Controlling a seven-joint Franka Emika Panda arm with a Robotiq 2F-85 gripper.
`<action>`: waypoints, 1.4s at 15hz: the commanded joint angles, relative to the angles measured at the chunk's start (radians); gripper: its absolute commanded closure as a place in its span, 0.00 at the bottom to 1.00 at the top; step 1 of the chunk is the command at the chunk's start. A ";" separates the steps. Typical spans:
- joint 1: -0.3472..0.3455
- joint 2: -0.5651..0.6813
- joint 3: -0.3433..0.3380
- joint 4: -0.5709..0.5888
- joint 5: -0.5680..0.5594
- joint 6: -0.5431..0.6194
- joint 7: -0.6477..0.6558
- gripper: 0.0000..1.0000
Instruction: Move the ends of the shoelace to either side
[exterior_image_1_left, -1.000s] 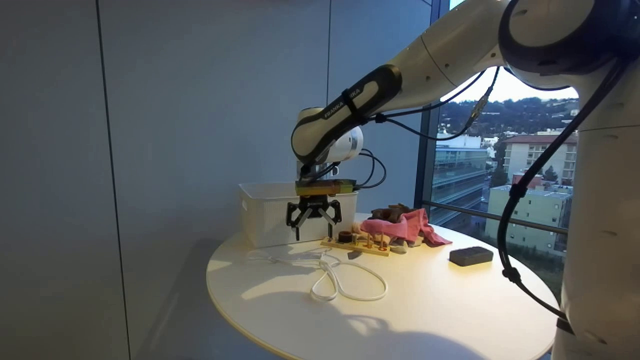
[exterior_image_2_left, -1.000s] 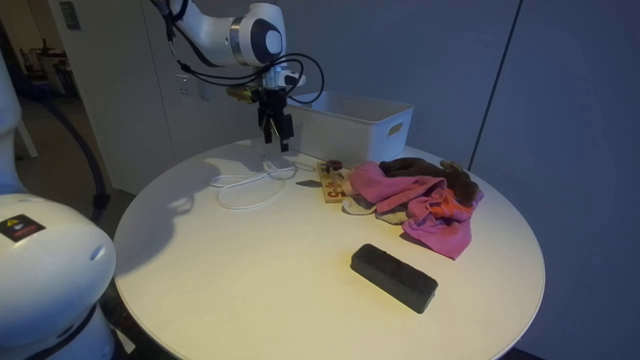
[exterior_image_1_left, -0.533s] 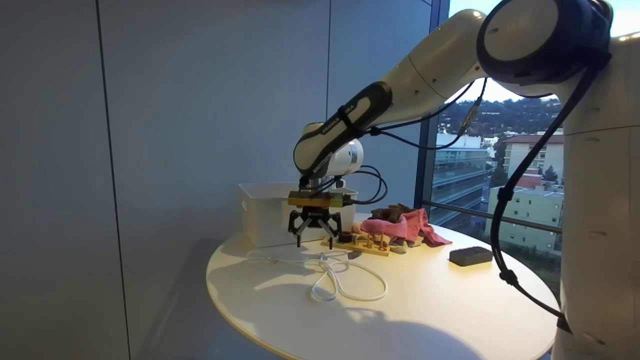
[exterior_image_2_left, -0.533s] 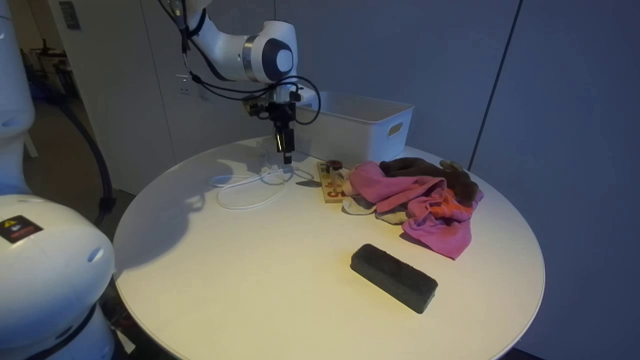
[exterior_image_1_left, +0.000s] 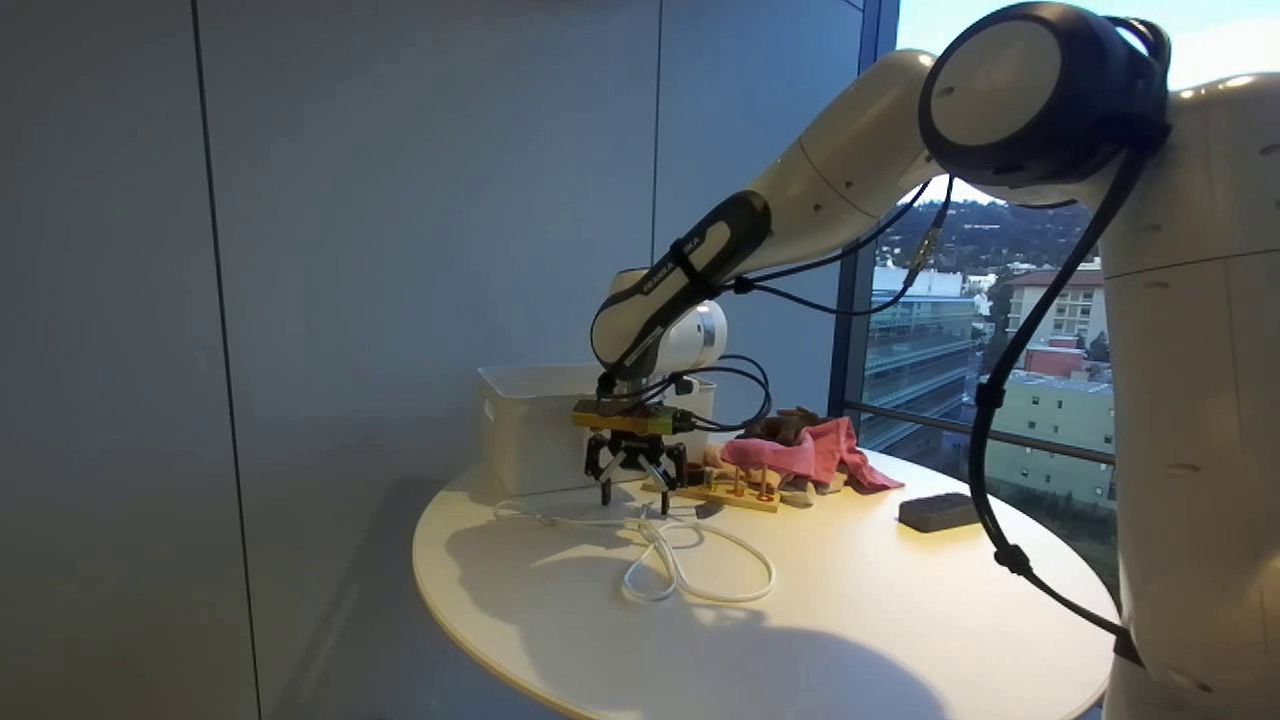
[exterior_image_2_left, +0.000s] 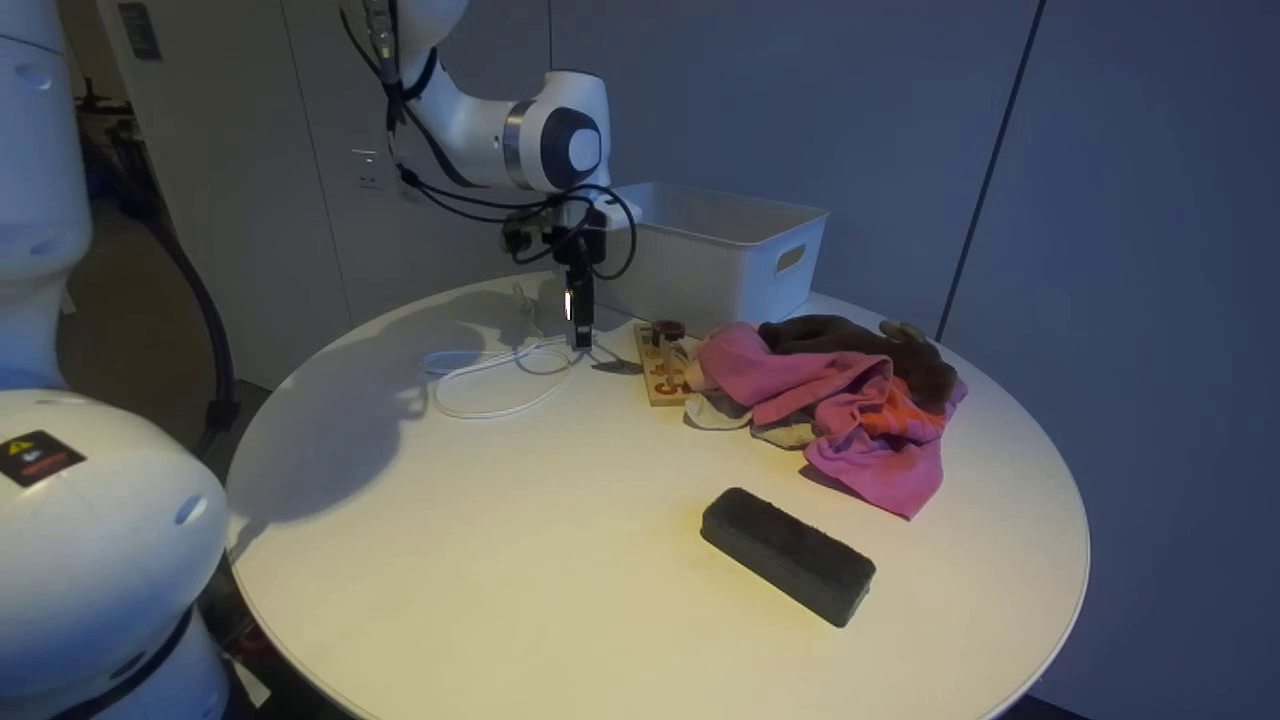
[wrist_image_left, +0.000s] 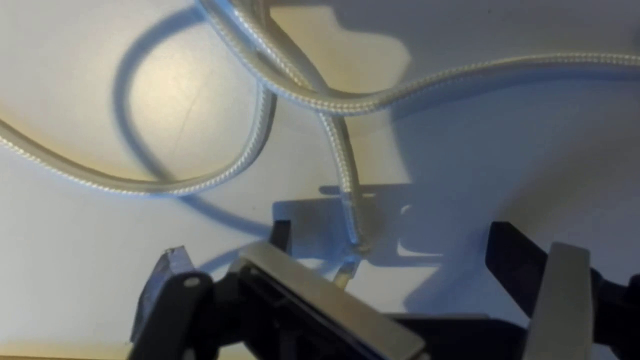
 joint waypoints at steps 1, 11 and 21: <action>-0.008 -0.019 -0.017 -0.005 0.040 0.020 0.018 0.26; -0.011 -0.026 -0.022 -0.005 0.061 0.012 0.008 0.95; 0.010 -0.255 -0.006 -0.094 -0.044 -0.052 -0.015 0.95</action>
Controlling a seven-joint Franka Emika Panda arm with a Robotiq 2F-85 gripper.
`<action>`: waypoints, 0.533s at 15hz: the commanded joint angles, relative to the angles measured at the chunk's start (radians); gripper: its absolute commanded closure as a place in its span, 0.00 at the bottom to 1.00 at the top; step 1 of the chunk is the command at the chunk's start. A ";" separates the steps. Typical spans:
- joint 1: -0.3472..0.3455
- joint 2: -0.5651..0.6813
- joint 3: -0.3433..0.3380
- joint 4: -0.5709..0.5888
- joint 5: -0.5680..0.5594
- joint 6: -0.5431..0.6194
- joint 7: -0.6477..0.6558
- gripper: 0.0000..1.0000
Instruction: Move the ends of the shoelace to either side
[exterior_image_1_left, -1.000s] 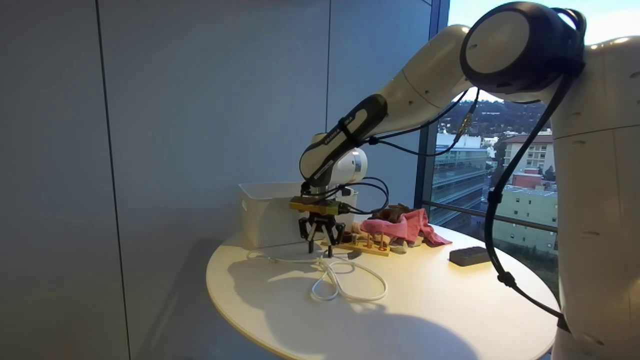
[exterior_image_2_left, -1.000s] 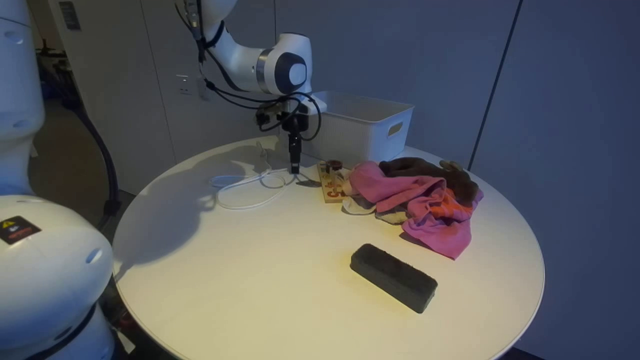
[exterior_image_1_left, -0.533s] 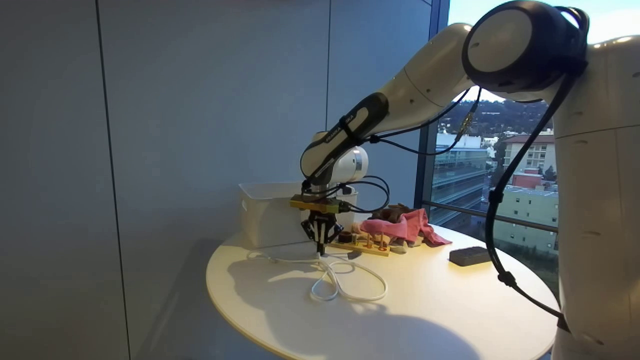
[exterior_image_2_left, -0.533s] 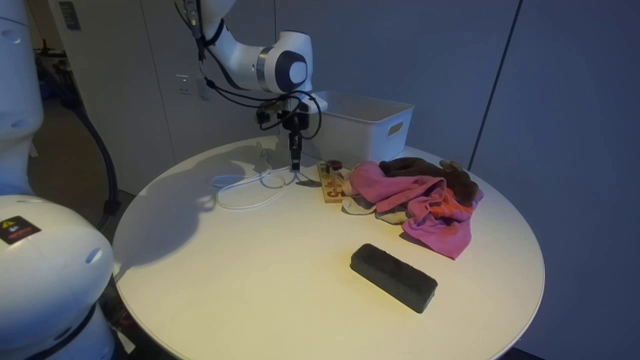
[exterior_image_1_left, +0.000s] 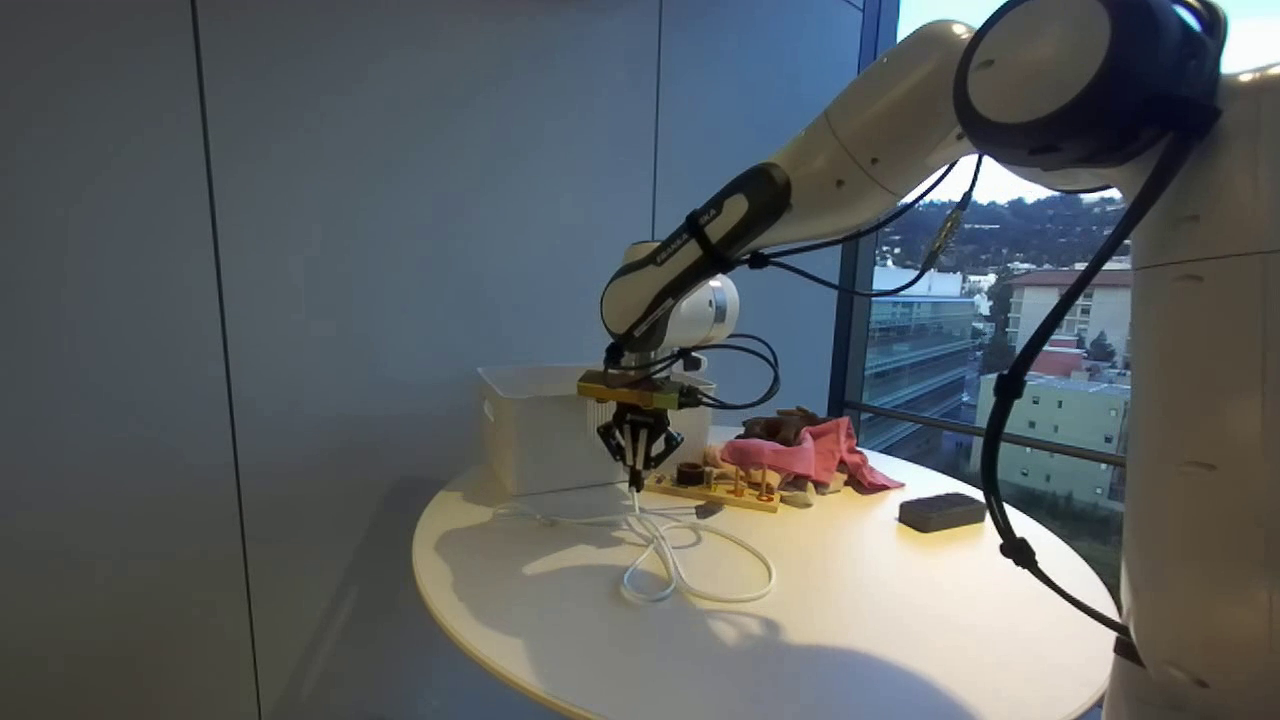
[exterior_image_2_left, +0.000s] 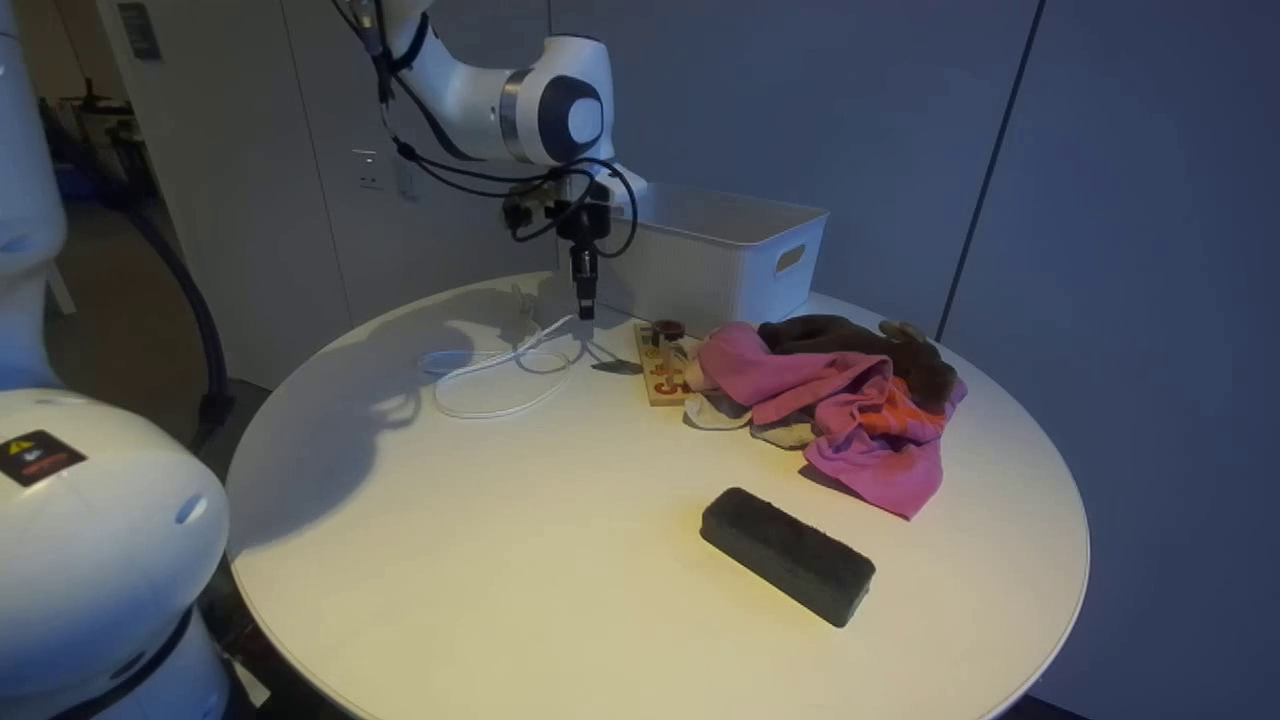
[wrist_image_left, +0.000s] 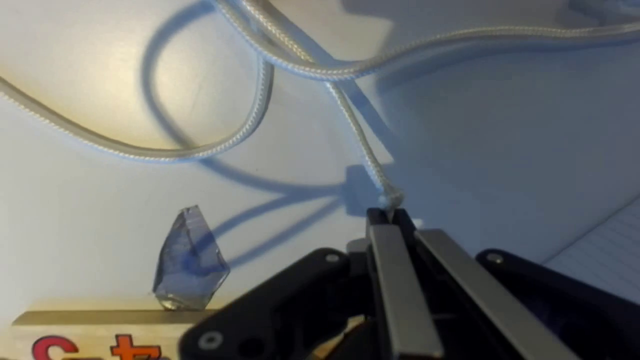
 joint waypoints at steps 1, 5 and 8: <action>0.002 -0.219 0.008 -0.097 -0.101 -0.067 0.008 0.96; -0.059 -0.429 0.039 -0.164 -0.282 -0.149 0.110 0.95; -0.136 -0.591 0.067 -0.204 -0.388 -0.234 0.194 0.95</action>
